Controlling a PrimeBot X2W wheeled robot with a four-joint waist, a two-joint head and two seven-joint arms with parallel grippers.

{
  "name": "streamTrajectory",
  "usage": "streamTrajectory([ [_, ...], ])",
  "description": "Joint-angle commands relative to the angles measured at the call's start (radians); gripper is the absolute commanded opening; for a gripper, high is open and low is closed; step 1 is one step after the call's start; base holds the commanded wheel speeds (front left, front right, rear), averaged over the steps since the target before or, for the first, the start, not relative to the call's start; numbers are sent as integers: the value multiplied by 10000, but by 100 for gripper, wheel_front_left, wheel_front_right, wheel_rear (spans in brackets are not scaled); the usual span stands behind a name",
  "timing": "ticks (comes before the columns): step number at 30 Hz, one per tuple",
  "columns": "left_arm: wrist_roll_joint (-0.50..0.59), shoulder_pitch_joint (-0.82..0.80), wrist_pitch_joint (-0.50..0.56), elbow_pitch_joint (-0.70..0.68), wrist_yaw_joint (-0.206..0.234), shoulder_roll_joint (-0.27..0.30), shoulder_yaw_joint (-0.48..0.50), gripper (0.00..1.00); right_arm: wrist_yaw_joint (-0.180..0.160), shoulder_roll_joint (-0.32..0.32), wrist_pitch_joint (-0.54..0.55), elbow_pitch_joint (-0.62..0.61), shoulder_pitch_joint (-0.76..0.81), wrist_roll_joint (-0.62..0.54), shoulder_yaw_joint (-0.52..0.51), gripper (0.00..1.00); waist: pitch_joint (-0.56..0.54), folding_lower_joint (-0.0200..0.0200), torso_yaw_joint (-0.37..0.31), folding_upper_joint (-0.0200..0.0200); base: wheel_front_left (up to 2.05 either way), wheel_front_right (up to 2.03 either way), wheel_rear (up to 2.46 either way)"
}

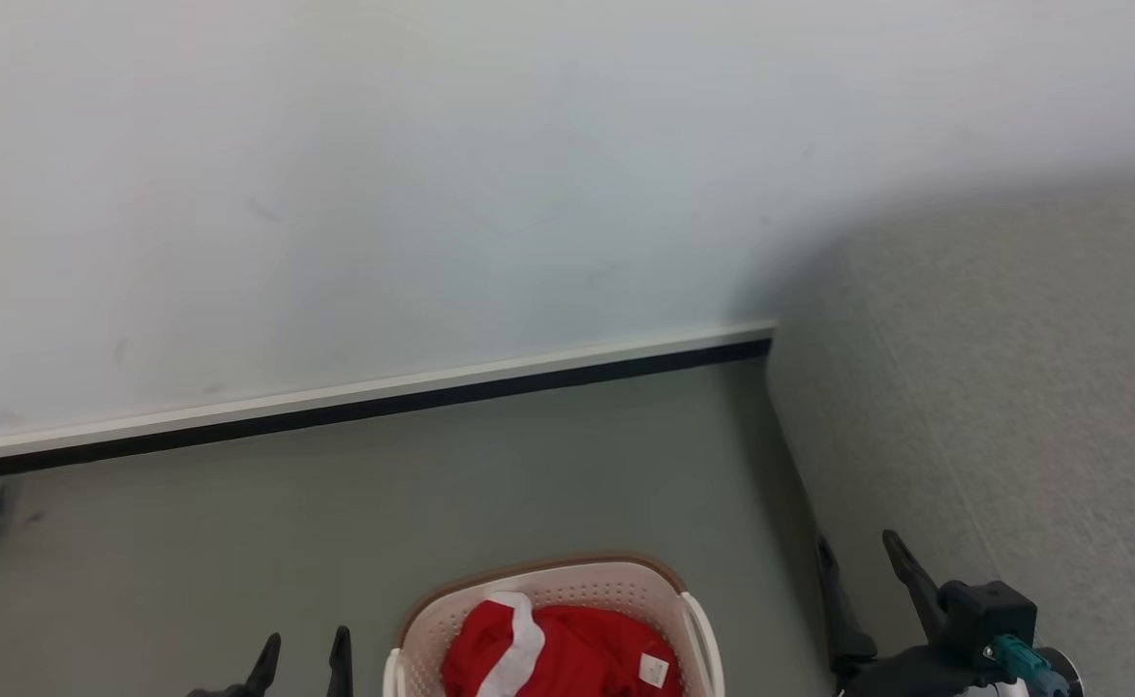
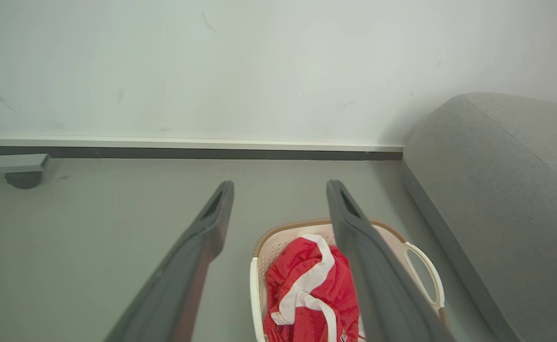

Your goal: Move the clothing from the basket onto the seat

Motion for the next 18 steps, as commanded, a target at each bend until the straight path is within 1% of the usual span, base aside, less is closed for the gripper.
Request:
streamTrajectory([
  [1,-13,-118,6,15,-12,24,-5,100,7,-18,-34,-52,-64,-29,12,100,474,0,-704,0,0,0,0],
  [6,-189,-668,244,861,-143,-29,-213,100,7,-17,-122,-124,-318,40,204,100,1244,0,-1791,0,0,0,0],
  [10,-63,-1400,506,1654,-244,15,-428,100,7,-9,-304,-122,-513,197,267,100,1982,0,-2562,0,0,0,0],
  [14,160,-2234,938,2511,-218,162,-648,100,7,-4,-576,-79,-686,436,346,100,2864,0,-3219,0,0,0,0],
  [18,414,-3073,1621,3479,-60,482,-779,100,7,-1,-921,45,-890,763,444,100,3832,0,-3790,0,0,0,0],
])
